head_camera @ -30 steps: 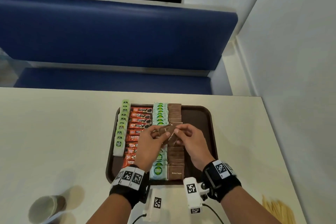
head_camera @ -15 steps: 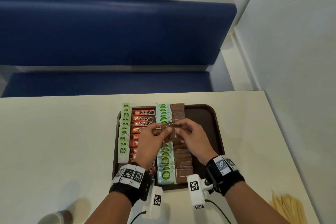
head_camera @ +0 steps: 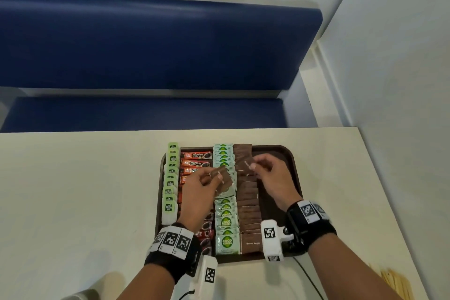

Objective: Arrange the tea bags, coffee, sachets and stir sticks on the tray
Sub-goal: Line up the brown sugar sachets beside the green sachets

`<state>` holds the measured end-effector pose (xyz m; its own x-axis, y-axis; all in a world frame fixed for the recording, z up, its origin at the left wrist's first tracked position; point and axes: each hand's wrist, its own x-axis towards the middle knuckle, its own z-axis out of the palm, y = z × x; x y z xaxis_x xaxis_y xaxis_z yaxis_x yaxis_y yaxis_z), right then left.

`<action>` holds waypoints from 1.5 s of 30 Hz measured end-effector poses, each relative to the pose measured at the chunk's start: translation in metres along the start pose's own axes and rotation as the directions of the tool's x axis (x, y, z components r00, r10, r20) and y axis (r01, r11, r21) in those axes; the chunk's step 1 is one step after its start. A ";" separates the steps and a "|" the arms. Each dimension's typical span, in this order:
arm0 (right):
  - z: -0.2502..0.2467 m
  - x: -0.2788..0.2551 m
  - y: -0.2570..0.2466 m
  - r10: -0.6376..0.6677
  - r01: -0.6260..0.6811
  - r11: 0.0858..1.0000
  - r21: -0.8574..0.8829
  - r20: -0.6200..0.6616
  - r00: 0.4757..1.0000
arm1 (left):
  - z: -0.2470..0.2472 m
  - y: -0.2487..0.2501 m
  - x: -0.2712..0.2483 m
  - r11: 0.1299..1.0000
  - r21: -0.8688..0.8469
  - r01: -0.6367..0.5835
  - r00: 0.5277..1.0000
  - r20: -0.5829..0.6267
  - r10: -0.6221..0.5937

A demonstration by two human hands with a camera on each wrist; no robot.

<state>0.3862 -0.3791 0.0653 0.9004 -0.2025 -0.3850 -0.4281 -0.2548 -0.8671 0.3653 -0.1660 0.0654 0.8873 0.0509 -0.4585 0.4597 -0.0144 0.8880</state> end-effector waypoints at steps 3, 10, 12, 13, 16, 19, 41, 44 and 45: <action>-0.006 0.032 -0.009 -0.078 0.065 0.978 -0.196 -0.062 0.995 | -0.003 0.003 0.003 1.000 0.009 -0.001 1.000 0.023 0.000; 0.003 0.075 -0.033 -0.220 0.231 0.825 -0.516 0.083 0.972 | -0.003 0.003 0.008 0.998 0.034 -0.050 0.998 0.042 0.048; 0.005 0.081 -0.034 -0.244 0.260 0.790 -0.555 0.104 0.964 | -0.001 0.003 0.009 0.999 0.013 -0.038 0.998 0.048 0.037; 0.006 0.082 -0.033 -0.248 0.267 0.777 -0.571 0.113 0.962 | 0.000 0.004 0.009 0.999 0.000 -0.035 0.998 0.045 0.035; 0.006 0.086 -0.029 -0.241 0.273 0.749 -0.604 0.136 0.961 | 0.002 0.007 0.009 0.999 -0.021 -0.029 0.999 0.025 0.030; 0.004 0.089 -0.027 -0.238 0.278 0.720 -0.635 0.151 0.960 | 0.005 0.008 0.012 0.999 -0.005 -0.034 0.999 0.015 0.034; 0.003 0.063 -0.019 -0.211 0.198 0.907 -0.372 0.005 0.977 | 0.013 0.008 0.017 0.998 -0.061 0.029 0.999 -0.032 -0.031; 0.003 0.036 -0.020 -0.102 0.125 0.985 -0.115 0.191 0.976 | 0.019 0.008 0.018 0.996 -0.088 0.029 0.999 -0.035 -0.032; 0.004 0.027 -0.020 -0.053 0.075 0.994 -0.076 0.258 0.965 | 0.021 0.009 0.019 0.994 -0.102 0.027 0.999 -0.036 -0.031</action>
<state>0.4196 -0.3760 0.0709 0.9112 0.0622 -0.4073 -0.3642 -0.3406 -0.8668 0.3869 -0.1862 0.0641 0.8706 0.0876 -0.4841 0.4771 0.0893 0.8743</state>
